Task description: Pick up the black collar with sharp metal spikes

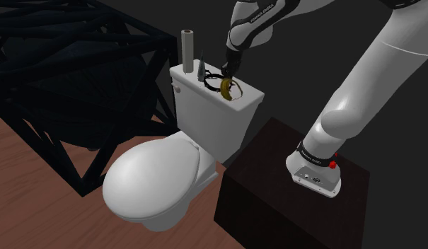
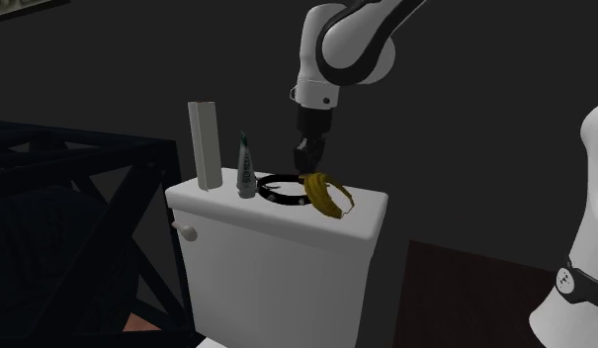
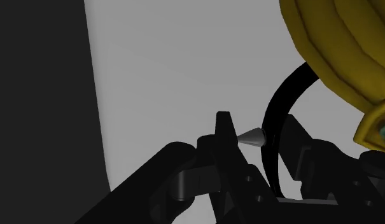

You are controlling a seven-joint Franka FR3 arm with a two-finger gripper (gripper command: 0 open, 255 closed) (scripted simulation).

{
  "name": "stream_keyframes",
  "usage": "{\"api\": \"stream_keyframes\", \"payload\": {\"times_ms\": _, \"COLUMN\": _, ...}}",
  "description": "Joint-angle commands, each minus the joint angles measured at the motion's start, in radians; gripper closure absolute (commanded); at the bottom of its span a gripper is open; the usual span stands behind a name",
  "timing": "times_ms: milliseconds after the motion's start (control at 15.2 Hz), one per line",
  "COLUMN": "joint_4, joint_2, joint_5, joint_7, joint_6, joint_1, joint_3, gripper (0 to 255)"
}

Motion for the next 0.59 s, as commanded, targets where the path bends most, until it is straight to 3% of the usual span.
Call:
{"api": "stream_keyframes", "payload": {"times_ms": 0, "joint_4": 0.012, "joint_2": -0.015, "joint_5": -0.003, "joint_7": 0.003, "joint_6": -0.027, "joint_1": 0.001, "joint_3": 0.001, "gripper": 255}}
{"api": "stream_keyframes", "payload": {"times_ms": 528, "joint_4": 0.062, "joint_2": -0.077, "joint_5": -0.013, "joint_7": 0.011, "joint_6": -0.139, "joint_1": 0.0, "joint_3": 0.004, "gripper": 255}}
